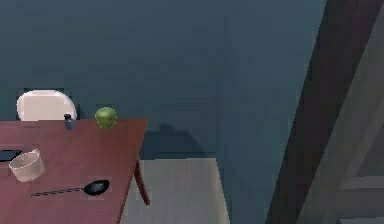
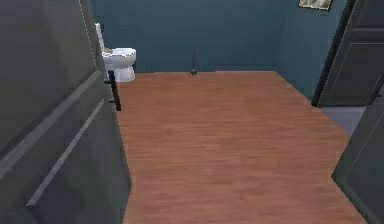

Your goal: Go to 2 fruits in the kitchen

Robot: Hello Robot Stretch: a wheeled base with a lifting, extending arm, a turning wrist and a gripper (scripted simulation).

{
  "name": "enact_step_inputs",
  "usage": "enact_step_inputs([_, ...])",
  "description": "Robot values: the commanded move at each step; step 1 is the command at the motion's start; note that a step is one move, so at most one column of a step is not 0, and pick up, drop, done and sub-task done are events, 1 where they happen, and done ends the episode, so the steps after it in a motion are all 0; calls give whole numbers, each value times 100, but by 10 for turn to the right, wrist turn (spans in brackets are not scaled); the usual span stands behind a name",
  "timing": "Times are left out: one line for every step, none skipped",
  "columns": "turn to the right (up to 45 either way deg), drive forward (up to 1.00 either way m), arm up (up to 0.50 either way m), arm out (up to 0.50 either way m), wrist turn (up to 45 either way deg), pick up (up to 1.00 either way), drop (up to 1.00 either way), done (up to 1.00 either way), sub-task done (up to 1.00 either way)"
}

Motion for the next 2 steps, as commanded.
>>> enact_step_inputs([0, 10, 0, 0, 0, 0, 0, 0, 0])
enact_step_inputs([-240, 0, 0, 0, 0, 0, 0, 0, 0])
